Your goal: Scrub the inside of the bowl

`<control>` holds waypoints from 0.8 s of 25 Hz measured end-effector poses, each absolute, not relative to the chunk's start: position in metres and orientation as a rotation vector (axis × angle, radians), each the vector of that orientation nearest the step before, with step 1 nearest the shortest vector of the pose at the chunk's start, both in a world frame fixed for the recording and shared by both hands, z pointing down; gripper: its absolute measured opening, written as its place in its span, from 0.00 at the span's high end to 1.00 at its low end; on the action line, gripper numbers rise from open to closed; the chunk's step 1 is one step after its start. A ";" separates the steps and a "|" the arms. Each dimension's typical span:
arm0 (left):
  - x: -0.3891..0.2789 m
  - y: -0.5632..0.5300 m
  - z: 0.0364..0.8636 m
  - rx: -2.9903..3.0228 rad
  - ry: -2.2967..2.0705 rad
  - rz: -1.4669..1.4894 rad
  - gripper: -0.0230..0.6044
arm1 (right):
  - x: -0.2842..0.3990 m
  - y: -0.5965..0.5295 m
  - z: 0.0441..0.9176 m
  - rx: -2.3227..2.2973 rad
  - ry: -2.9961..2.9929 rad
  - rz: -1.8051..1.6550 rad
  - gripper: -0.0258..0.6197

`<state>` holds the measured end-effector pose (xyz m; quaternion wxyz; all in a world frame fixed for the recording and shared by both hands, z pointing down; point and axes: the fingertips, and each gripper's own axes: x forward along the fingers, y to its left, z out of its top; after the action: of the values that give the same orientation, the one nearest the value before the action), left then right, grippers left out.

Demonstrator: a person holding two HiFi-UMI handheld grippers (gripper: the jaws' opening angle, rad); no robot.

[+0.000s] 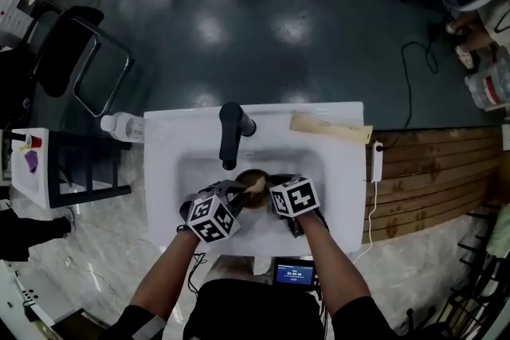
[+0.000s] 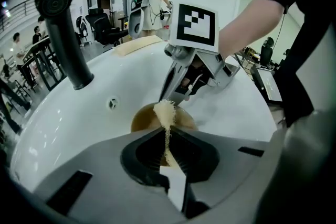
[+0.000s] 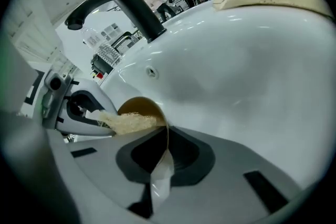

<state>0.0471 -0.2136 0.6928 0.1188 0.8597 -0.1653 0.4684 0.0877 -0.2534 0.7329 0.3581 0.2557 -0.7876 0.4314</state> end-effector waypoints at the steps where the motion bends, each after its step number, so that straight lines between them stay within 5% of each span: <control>1: 0.049 -0.213 0.694 2.518 -0.465 1.392 0.94 | 0.087 -0.254 0.733 0.664 -2.030 1.122 0.92; 20: 0.043 -0.253 0.729 2.384 -0.568 1.683 0.94 | 0.085 -0.250 0.733 0.733 -1.968 1.104 0.92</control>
<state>0.0433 -0.2532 0.7290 0.0844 0.7991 -0.1904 0.5640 0.0853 -0.2500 0.7325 0.3750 0.2863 -0.7690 0.4313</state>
